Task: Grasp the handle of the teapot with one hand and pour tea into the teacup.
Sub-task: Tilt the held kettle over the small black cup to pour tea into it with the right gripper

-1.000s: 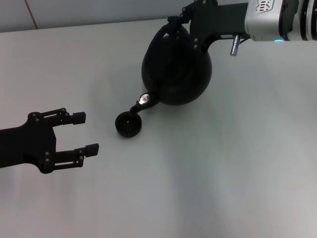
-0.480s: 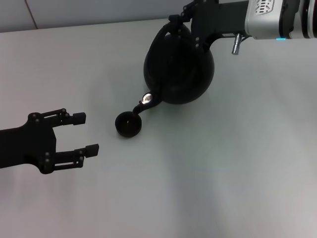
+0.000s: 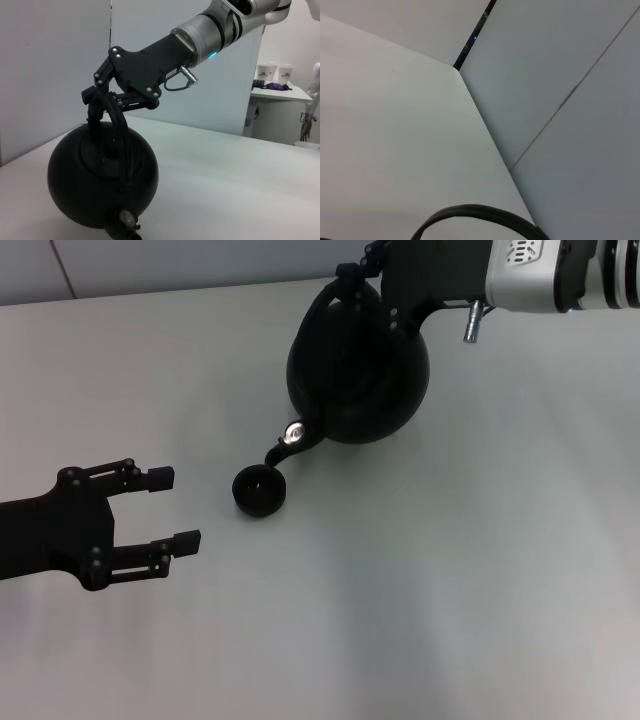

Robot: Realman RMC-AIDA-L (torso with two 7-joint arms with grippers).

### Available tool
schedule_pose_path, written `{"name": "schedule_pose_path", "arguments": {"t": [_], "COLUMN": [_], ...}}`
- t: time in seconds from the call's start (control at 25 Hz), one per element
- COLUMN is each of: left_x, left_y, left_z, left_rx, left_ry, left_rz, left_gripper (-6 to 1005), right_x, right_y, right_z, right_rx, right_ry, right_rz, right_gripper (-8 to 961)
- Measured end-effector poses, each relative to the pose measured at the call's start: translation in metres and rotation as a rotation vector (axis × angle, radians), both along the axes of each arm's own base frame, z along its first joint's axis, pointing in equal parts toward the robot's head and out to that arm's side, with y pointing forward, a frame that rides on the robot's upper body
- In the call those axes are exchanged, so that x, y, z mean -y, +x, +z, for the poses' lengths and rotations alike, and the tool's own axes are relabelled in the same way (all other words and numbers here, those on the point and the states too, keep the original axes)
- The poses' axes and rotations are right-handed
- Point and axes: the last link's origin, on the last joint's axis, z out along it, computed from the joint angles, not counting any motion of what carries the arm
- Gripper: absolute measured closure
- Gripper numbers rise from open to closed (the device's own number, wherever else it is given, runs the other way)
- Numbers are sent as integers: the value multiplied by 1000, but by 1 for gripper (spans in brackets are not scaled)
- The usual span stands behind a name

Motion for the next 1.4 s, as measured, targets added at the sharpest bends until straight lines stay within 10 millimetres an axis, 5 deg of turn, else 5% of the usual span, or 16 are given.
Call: {"name": "schedule_pose_path", "arguments": {"t": [1.4], "left_x": [-2], "left_y": [2], "left_z": [-2], "left_rx": [7], "left_ry": [5], "left_rz": [2], "left_gripper": [221], "right_x": [-10], "right_y": [-14], "right_z": [-4], "right_rx": [128], "right_ry": [34], "right_rz": [68], "right_gripper": [831]}}
